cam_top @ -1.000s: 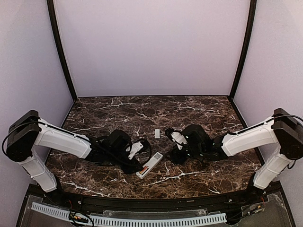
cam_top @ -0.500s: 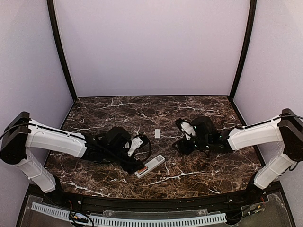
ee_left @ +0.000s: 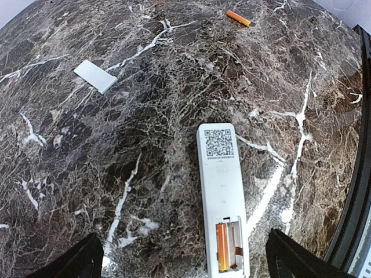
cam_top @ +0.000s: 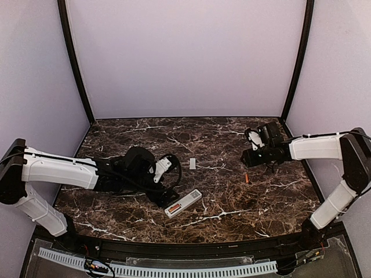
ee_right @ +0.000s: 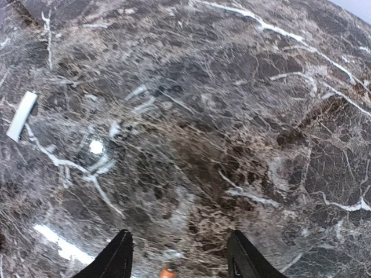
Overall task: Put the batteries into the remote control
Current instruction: Press the battery in the battery compartment, then pick up the battery at the center of the board.
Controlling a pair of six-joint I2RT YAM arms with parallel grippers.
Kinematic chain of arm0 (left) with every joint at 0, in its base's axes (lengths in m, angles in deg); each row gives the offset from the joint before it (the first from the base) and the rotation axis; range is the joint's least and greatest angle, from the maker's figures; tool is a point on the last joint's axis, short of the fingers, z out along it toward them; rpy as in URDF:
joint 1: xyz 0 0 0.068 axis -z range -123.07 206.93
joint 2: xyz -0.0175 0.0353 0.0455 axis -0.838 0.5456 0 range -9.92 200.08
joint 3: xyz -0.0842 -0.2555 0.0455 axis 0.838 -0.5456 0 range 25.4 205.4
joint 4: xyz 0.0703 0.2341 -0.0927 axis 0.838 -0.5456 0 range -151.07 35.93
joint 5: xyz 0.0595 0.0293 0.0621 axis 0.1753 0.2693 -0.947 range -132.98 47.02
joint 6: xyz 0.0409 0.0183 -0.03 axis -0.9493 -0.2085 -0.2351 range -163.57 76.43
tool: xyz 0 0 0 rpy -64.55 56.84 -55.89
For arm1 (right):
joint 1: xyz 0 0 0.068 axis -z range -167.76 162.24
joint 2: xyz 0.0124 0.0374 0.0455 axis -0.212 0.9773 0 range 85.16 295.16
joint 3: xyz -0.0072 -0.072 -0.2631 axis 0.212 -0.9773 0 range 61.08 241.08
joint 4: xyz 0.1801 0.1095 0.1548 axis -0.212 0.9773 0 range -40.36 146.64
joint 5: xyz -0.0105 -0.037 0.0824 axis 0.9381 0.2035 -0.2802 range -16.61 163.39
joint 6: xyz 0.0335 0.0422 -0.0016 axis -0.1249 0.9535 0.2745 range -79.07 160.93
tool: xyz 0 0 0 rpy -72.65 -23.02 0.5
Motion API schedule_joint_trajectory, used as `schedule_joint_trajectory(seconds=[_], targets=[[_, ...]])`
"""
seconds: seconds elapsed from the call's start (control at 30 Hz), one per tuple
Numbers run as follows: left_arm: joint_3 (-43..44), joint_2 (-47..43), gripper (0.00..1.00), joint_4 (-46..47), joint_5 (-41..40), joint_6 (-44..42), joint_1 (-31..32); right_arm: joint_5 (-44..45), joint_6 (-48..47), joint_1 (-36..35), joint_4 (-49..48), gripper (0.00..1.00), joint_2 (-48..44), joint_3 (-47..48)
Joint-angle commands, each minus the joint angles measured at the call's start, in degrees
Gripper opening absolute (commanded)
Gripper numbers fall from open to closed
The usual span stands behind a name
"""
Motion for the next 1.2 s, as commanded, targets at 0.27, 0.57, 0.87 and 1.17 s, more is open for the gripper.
schedule_joint_trajectory(seconds=[0.27, 0.57, 0.87, 1.17], targets=[[-1.9, -1.3, 0.99, 0.2, 0.4, 0.6, -0.2, -13.2, 2.6, 3.4, 9.9, 0.46, 1.9, -0.3], [-2.8, -1.7, 0.99, 1.1, -0.5, 0.8, -0.3, -4.8, 2.6, -0.1, 17.6, 0.42, 6.7, 3.9], [-3.1, -2.6, 0.99, 1.3, -3.8, 0.3, -0.4, -1.0, 3.1, -1.5, 20.1, 0.37, 10.2, 5.2], [-5.3, -4.1, 0.98, 4.8, -6.4, 2.7, -2.0, 2.0, 3.3, -3.1, 22.7, 0.18, 13.9, 7.0]])
